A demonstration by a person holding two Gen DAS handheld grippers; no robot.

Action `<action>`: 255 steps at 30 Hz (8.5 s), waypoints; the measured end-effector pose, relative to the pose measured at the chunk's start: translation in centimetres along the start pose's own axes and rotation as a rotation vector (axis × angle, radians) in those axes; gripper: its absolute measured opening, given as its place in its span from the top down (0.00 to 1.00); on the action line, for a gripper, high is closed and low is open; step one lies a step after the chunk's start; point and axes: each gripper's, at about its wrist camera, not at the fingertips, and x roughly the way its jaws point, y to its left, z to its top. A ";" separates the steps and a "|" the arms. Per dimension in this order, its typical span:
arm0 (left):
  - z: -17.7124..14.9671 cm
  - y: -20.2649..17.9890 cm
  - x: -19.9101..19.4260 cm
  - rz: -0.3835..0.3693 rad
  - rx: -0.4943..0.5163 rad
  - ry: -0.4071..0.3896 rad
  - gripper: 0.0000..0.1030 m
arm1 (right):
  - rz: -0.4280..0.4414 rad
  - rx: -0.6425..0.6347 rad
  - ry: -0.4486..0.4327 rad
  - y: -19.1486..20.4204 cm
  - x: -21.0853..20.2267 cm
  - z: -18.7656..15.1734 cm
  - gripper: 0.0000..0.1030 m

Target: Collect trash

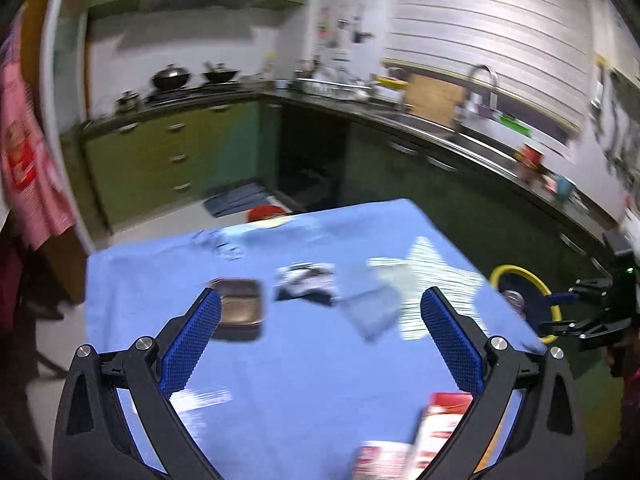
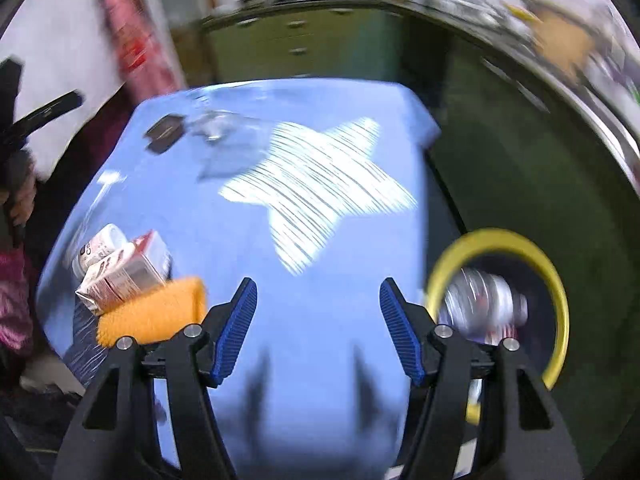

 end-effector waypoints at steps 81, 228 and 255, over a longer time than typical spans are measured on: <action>-5.8 4.9 4.4 -0.024 -0.137 0.048 0.05 | -0.227 0.232 0.019 -13.8 -3.4 -5.2 0.42; 2.3 -9.5 3.7 -0.210 0.046 0.109 0.05 | -0.105 0.400 -0.080 -7.1 -2.8 -8.9 0.15; -6.6 7.9 5.9 0.070 -0.196 0.060 0.05 | 0.253 -0.361 0.028 11.1 18.7 18.7 0.15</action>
